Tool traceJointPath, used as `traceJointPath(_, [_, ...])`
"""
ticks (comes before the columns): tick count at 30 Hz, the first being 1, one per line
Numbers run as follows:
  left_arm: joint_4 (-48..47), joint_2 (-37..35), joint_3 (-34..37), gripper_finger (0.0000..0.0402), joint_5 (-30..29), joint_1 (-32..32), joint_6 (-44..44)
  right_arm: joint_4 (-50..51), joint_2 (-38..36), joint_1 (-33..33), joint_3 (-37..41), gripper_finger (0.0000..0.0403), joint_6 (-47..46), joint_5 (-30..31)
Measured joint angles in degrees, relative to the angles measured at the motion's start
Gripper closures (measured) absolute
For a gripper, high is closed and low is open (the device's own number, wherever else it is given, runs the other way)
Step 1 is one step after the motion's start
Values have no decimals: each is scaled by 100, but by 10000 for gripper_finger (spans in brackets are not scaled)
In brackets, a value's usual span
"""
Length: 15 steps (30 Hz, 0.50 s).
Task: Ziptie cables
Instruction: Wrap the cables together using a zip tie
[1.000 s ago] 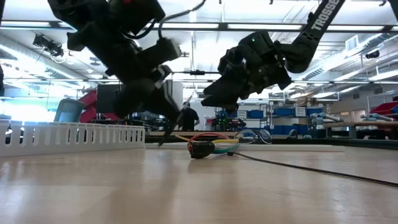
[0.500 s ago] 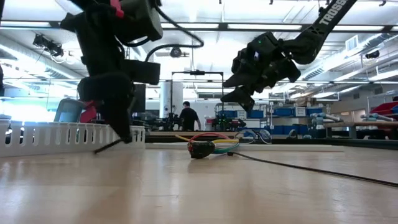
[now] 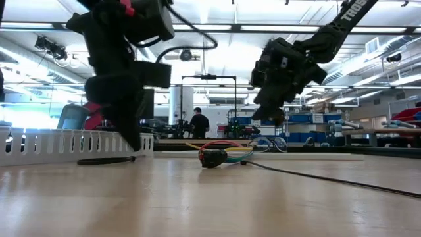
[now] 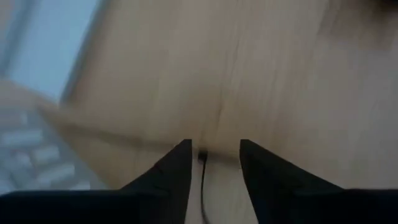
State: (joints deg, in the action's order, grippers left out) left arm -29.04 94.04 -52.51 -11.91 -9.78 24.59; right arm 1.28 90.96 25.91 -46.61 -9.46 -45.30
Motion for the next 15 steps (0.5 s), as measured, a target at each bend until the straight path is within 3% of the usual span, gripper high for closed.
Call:
traceJointPath(7, [1144, 0, 0, 254, -595, 58, -606, 1300, -1164, -581, 0, 215, 160, 1581])
traceJointPath(11, [1548, 0, 0, 254, -1028, 68, -685, 2678, -2150, -1342, 0, 216, -259, 3235])
traceJointPath(15, [1897, 0, 0, 254, -1081, 72, -819, 3874, -2893, -2593, 0, 216, -1529, 5173])
